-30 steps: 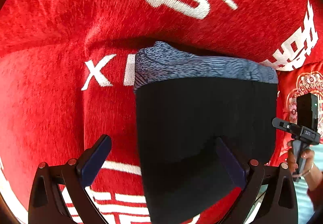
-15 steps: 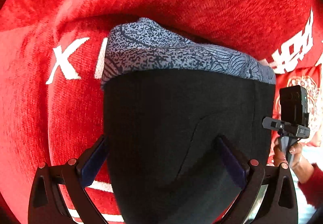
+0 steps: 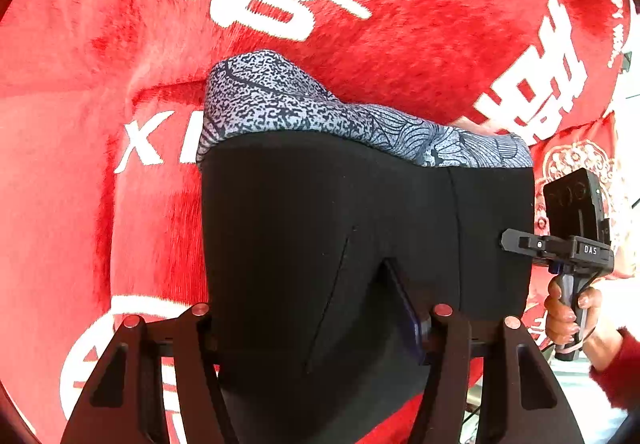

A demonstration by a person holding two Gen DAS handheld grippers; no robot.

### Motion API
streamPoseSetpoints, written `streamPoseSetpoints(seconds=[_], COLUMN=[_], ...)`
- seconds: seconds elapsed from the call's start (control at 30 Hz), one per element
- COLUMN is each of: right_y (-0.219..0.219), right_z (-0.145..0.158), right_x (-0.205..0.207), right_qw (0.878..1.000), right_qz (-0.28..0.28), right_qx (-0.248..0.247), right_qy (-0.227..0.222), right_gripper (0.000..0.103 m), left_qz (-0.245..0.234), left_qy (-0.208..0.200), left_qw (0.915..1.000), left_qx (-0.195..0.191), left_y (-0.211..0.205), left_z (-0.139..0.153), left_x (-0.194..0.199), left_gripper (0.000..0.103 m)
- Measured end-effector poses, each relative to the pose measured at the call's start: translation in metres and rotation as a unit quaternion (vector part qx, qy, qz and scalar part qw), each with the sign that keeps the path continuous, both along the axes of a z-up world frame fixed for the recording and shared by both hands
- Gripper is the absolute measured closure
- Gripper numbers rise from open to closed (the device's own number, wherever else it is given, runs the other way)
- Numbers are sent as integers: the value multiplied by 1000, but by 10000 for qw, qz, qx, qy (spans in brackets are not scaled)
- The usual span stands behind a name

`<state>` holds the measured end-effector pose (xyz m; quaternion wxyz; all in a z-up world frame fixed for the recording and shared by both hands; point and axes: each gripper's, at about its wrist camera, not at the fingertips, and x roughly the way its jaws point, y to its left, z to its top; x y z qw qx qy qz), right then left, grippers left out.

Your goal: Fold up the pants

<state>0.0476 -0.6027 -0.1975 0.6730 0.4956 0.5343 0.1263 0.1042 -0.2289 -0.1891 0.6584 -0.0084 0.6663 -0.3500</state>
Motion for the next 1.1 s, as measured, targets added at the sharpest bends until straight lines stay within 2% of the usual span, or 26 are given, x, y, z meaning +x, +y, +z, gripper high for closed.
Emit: streamPoseSetpoints(seconds=[0.17,0.27,0.43,0.53,0.6,0.63,0.67,0.77,0.87,0.9,0.93,0.97,1.03,1.1], right_y=[17,33,57,63,75,81,82,83,82,81,82,81,89,107], right_z=[19,20,13,-3,-14,-17,-15,3,22,28,38,46,58,67], right_x=[-32,-51,-76,-84,-88,-90,-94,-104,-117,-120,-125,-135,-136,-128], right_qw=[9998,9996,9995,9984,9932,9874,9848,9744,9588,9549,9510,9498,9511,9514], right_qz=[101,176,266,353,455,510,472,216,-20,-93,-179,-217,-256,-82], right_qx=[171,236,120,-299,-838,-1243,-1436,-1995,-2567,-2702,-2848,-2906,-2923,-2990], right_qy=[-58,4,147,324,674,835,850,1016,1217,1232,1194,1136,965,733], right_gripper=[59,59,59,55,49,41,36,35,35,36,46,61,73,75], left_qz=[70,101,191,85,71,92,130,101,170,152,87,35,-90,-224], left_qy=[-63,-68,66,58,84,18,-175,-555,-1041,-1174,-1352,-1443,-1572,-1528], left_qw=[9999,9998,9993,9989,9975,9967,9963,9933,9844,9816,9787,9777,9784,9818], left_qx=[75,180,313,449,704,801,832,1010,1408,1499,1545,1524,1343,1103], left_y=[18,33,63,67,65,68,69,73,81,85,86,87,90,80], left_z=[18,23,13,-8,-26,-34,-34,-24,-4,3,13,19,34,41], left_x=[-27,-52,-81,-92,-95,-96,-96,-95,-95,-96,-100,-103,-113,-127], left_gripper=[40,40,40,39,31,18,10,10,10,10,10,10,10,10])
